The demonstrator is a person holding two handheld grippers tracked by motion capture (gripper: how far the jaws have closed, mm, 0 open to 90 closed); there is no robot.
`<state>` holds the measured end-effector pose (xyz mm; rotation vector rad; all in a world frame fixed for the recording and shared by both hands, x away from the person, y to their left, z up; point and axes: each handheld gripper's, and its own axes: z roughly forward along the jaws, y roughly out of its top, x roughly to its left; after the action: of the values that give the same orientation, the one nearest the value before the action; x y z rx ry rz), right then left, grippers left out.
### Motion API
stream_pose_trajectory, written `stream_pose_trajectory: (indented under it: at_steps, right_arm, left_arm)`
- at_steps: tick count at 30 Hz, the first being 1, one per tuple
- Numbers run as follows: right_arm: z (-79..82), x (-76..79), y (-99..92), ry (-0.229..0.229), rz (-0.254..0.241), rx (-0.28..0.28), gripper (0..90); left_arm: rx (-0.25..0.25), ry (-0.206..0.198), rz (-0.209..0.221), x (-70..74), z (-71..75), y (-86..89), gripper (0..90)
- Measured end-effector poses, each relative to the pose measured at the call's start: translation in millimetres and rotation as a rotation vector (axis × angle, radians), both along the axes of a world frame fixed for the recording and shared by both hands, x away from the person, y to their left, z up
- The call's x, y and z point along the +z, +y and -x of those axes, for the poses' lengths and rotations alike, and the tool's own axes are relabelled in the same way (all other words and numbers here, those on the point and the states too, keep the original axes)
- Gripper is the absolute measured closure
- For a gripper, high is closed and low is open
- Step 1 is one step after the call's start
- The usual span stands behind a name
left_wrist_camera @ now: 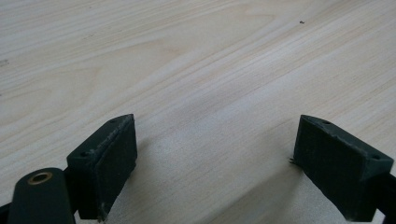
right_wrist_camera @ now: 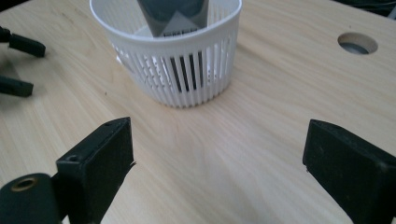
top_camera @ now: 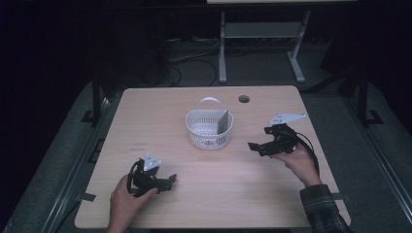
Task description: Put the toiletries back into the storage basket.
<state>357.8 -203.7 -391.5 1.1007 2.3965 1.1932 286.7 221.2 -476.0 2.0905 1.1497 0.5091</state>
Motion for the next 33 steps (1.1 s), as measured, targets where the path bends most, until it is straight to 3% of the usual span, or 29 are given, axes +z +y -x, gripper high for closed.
stream_pose_trajectory:
  at_steps: [21, 25, 30, 33]
  right_arm:
    - [43.6, -45.8, -38.4, 0.072, 0.042, -0.091, 8.5]
    - [49.8, -56.5, -40.7, 0.077, 0.085, -0.100, 6.2]
    - [55.5, -74.0, -45.7, 0.132, 0.129, -0.116, 3.8]
    - [60.0, -81.3, -47.1, 0.137, 0.157, -0.128, 2.4]
  left_arm:
    - [-0.002, 0.001, -0.003, 0.1, 0.0, 0.2, 12.5]
    - [-0.002, 0.001, -0.003, 0.1, 0.0, 0.2, 12.5]
    - [-0.002, 0.000, -0.004, 0.1, 0.0, 0.2, 12.5]
    - [-0.002, 0.001, -0.003, 0.1, 0.1, 0.2, 12.5]
